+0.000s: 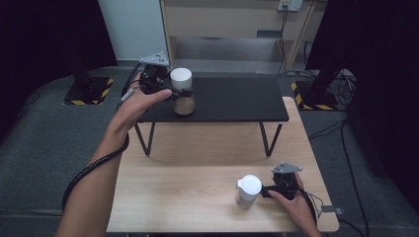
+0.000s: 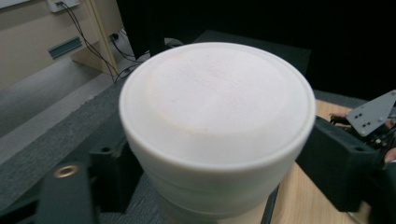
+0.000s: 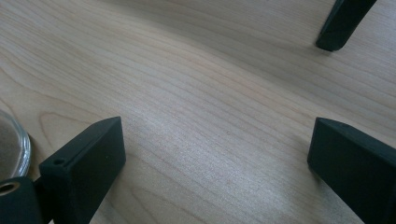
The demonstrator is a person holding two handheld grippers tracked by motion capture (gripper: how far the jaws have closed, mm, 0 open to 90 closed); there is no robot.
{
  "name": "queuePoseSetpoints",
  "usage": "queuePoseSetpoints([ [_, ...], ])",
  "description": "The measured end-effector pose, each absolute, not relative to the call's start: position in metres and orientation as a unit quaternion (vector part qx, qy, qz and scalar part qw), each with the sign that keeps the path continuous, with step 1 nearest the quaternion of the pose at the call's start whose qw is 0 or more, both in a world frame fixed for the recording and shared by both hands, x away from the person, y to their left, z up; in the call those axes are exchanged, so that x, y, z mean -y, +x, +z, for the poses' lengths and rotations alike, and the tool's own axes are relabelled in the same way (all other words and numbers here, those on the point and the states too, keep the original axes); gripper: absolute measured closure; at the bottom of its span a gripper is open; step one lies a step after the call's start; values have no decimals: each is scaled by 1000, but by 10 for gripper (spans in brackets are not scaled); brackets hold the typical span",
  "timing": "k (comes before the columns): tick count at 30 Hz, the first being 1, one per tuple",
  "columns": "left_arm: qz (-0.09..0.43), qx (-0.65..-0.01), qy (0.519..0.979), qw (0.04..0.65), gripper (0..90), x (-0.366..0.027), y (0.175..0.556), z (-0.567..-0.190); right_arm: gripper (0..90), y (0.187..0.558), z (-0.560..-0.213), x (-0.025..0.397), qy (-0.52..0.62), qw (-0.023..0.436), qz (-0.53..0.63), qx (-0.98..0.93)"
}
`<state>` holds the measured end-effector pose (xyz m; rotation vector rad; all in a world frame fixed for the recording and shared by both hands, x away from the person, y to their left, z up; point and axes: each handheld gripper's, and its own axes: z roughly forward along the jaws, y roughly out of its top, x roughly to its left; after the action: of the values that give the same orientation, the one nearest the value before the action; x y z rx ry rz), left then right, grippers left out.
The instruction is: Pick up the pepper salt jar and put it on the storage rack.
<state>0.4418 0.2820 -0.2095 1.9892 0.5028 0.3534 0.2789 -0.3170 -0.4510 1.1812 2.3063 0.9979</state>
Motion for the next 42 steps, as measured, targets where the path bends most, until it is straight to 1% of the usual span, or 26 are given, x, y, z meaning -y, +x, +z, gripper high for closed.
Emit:
queuePoseSetpoints([
  [2,156,-211,829,494,87,-278,438,-207,49,279,-451,317,418,181,353,-817],
  [3,158,-211,829,493,87,-279,437,-208,49,279,-451,317,418,181,353,-817],
  [4,170,-215,828,489,64,-279,432,-208,49,279,-451,317,418,181,353,-817],
  [5,170,-215,828,489,42,-279,432,-208,49,279,-451,317,418,181,353,-817],
  [6,173,-218,828,487,42,-280,430,-208,49,279,-451,317,418,181,353,-817],
  [8,185,-228,826,482,6,-285,423,-208,49,279,-451,317,418,181,353,-817],
  [14,192,-235,818,489,7,-299,410,-213,49,279,-451,317,418,181,353,-817],
  [20,204,-244,806,499,6,-315,387,-216,49,279,-451,317,418,182,353,-817],
  [26,220,-242,802,500,7,-318,365,-217,53,278,-451,317,420,183,354,-815],
  [32,229,-241,807,489,6,-319,350,-219,57,275,-451,316,423,183,354,-814],
  [38,251,-236,809,477,10,-317,326,-223,58,273,-451,316,423,184,354,-814],
  [42,250,-233,810,476,11,-318,316,-227,59,272,-451,316,424,184,354,-813],
])
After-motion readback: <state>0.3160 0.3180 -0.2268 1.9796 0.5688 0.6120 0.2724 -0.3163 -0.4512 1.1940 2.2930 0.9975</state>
